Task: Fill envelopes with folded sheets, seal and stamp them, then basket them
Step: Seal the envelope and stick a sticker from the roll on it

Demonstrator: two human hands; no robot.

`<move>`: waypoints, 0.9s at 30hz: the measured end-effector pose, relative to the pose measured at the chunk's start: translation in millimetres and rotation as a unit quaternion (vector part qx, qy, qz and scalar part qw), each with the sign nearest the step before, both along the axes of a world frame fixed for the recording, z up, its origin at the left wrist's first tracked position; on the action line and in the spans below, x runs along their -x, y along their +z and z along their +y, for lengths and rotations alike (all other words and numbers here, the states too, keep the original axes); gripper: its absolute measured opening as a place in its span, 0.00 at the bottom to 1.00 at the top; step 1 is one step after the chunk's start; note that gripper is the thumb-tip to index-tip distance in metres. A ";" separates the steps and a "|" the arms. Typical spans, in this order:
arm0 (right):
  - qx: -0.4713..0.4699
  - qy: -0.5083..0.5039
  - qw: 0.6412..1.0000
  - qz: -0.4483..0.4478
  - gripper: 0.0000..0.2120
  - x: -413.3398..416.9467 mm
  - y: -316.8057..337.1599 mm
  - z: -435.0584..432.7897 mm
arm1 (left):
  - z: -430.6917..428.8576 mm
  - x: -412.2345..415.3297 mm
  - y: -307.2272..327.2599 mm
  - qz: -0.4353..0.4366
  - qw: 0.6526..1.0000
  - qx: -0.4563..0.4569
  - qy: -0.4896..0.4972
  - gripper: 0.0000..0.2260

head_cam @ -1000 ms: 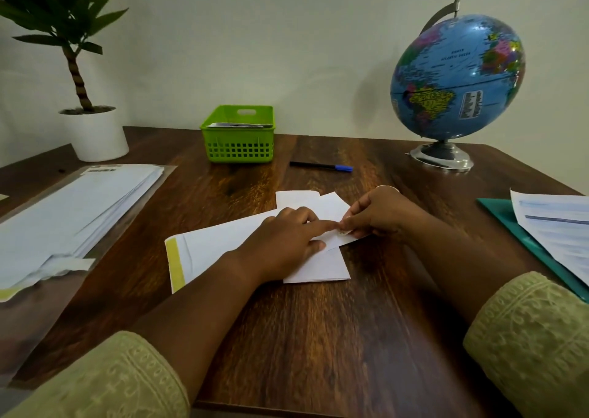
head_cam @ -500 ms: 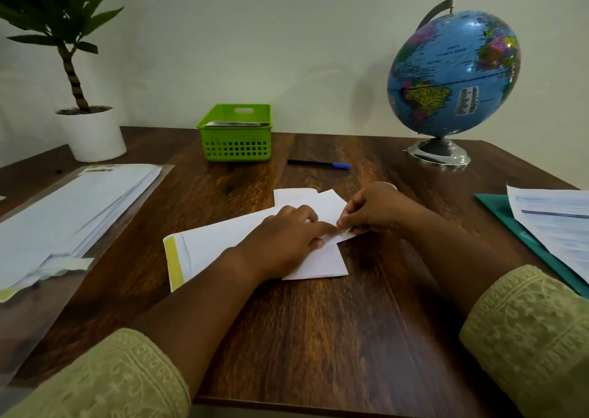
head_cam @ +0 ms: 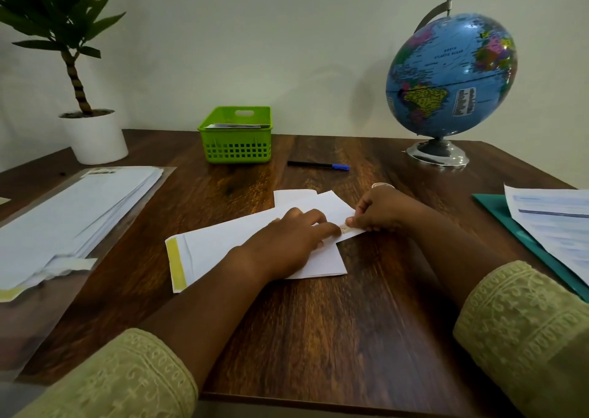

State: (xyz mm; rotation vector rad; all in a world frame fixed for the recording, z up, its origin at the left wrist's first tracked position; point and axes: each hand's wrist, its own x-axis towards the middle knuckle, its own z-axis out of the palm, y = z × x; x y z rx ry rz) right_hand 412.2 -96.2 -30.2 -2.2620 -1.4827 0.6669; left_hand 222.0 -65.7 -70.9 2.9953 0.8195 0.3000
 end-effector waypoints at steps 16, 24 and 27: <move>-0.015 0.037 0.998 -0.043 0.08 -1.4 -6.0 0.9 | 0.3 -2.7 -1.6 -0.010 1.000 -0.001 0.003 0.18; -0.090 -0.035 0.987 0.126 0.09 -16.3 0.2 -8.4 | 18.9 60.2 29.1 -0.203 0.946 0.061 0.246 0.36; -0.173 -0.079 0.968 0.163 0.09 -18.0 0.3 -8.4 | 28.8 85.2 32.6 -0.095 0.914 0.185 0.347 0.49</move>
